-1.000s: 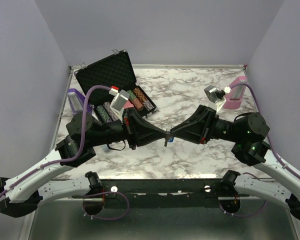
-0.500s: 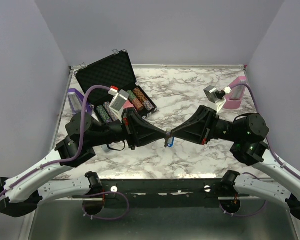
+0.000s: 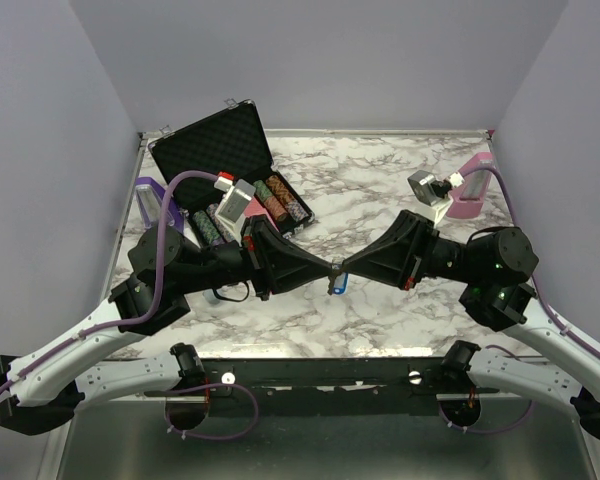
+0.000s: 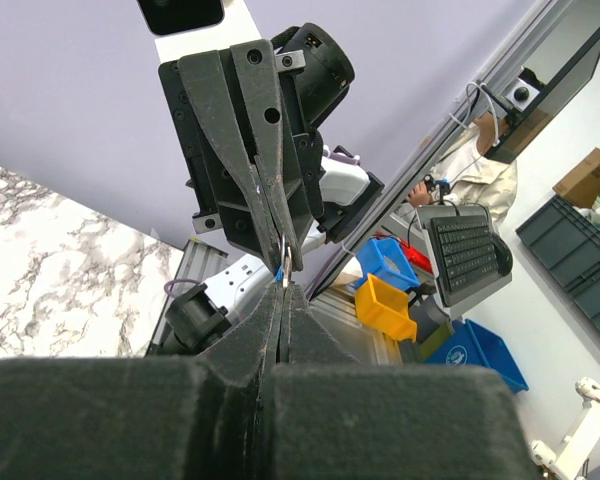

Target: Remove the keys from the keyring

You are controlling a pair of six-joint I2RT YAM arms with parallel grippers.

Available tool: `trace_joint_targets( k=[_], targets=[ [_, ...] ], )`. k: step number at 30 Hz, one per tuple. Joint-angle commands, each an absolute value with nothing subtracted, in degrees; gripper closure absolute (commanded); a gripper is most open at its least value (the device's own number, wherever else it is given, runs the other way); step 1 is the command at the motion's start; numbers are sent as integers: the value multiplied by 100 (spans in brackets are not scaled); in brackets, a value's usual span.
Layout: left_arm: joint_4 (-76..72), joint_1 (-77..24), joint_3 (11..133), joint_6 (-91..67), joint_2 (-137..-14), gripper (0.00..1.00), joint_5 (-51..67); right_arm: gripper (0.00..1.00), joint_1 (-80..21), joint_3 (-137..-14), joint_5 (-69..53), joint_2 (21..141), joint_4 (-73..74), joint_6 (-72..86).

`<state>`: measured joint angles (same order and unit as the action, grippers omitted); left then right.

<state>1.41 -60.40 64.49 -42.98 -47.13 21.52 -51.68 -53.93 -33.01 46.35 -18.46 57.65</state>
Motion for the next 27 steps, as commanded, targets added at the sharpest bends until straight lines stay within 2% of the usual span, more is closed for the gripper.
trace_joint_targets(
  k=[1, 27],
  targets=[
    [105, -6021, 6495, -4280, -4693, 100, 2021, 99, -5194, -5405, -3595, 4579, -2136, 5836],
    [1476, -6021, 6925, -3806, -4605, 100, 2144, 99, -5194, -6029, -3955, 4623, -475, 5045]
  ],
)
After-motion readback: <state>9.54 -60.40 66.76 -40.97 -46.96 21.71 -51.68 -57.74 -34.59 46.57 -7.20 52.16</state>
